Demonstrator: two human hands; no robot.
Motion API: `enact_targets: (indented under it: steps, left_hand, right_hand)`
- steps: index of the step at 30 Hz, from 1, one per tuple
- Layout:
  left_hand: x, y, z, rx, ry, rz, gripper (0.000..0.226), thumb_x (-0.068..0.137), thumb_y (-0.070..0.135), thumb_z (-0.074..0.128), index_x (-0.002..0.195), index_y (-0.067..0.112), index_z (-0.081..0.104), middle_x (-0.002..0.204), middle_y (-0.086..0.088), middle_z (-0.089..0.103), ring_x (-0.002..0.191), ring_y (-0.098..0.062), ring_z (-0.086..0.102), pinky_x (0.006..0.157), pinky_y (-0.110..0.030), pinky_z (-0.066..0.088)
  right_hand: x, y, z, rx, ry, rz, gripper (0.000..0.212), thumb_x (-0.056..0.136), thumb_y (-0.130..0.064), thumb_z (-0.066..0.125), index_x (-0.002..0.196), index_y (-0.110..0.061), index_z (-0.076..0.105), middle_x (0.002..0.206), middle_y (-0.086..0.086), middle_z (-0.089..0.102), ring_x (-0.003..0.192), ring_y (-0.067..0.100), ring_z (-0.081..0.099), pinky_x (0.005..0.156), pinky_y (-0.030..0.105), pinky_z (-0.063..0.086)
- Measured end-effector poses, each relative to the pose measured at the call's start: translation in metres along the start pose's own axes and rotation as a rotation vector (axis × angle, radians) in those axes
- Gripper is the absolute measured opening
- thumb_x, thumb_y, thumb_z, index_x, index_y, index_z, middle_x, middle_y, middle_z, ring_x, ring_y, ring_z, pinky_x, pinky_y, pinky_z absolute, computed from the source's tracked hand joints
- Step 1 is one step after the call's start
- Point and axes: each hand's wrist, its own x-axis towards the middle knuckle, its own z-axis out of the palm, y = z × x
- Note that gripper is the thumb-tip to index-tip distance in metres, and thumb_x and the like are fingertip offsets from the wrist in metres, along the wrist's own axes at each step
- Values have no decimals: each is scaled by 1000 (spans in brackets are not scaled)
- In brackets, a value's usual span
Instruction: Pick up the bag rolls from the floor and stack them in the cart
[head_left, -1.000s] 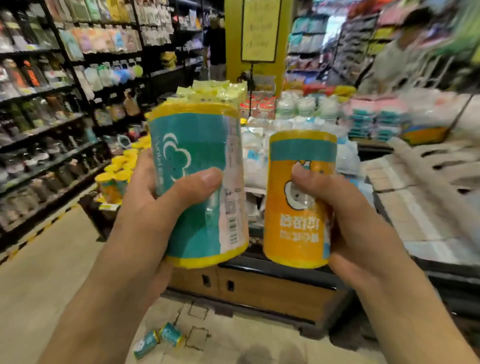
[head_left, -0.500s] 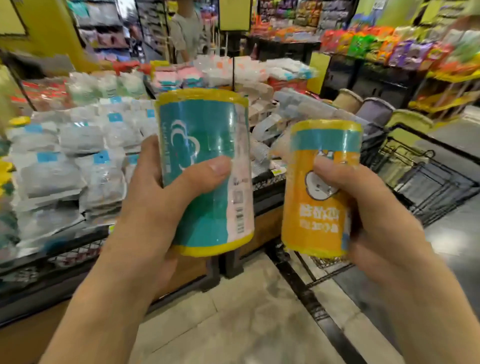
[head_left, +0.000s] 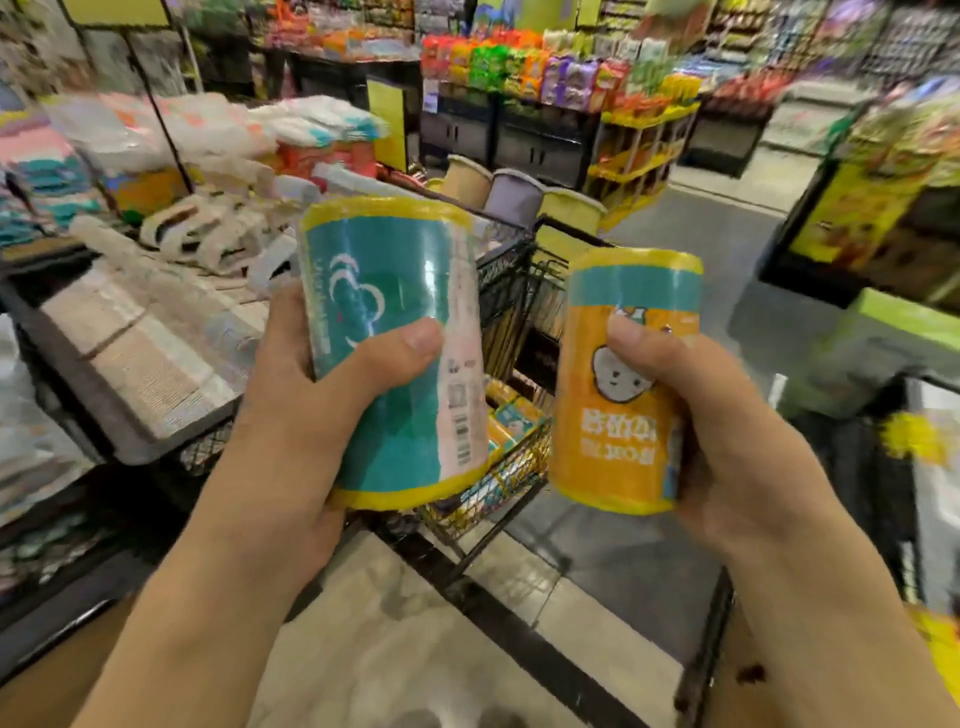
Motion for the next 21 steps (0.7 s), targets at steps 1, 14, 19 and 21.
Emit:
enact_targets:
  steps: [1, 14, 19, 21]
  left_hand:
    - [12, -8, 12, -4, -21, -11, 76, 59, 32, 80, 131, 25, 57, 113, 0, 75, 98, -24, 75, 73, -36, 61]
    - [190, -99, 104, -67, -105, -81, 76, 54, 21, 84, 126, 25, 59, 110, -1, 76, 93, -24, 76, 68, -35, 61]
    - [248, -125, 132, -90, -76, -118, 58, 64, 18, 74, 119, 29, 60, 106, 1, 77, 90, -22, 77, 64, -33, 61]
    - [267, -136, 141, -89, -41, -129, 62, 60, 16, 78, 118, 28, 61, 106, 0, 77, 90, -24, 77, 65, -35, 61]
  right_hand:
    - [7, -2, -13, 3, 23, -4, 30, 59, -30, 82, 88, -26, 79, 84, 6, 75, 72, 21, 74, 62, 37, 60]
    - [163, -20, -134, -94, 196, 49, 65, 54, -40, 84, 114, -19, 69, 93, 8, 77, 81, 26, 76, 65, 38, 60]
    - [230, -29, -172, -113, 193, 66, 52, 63, -33, 80, 112, -16, 69, 90, 10, 76, 78, 25, 76, 62, 36, 60]
    - [259, -30, -189, -115, 167, 81, 49, 65, -33, 76, 110, -17, 70, 89, 9, 76, 76, 24, 75, 61, 34, 60]
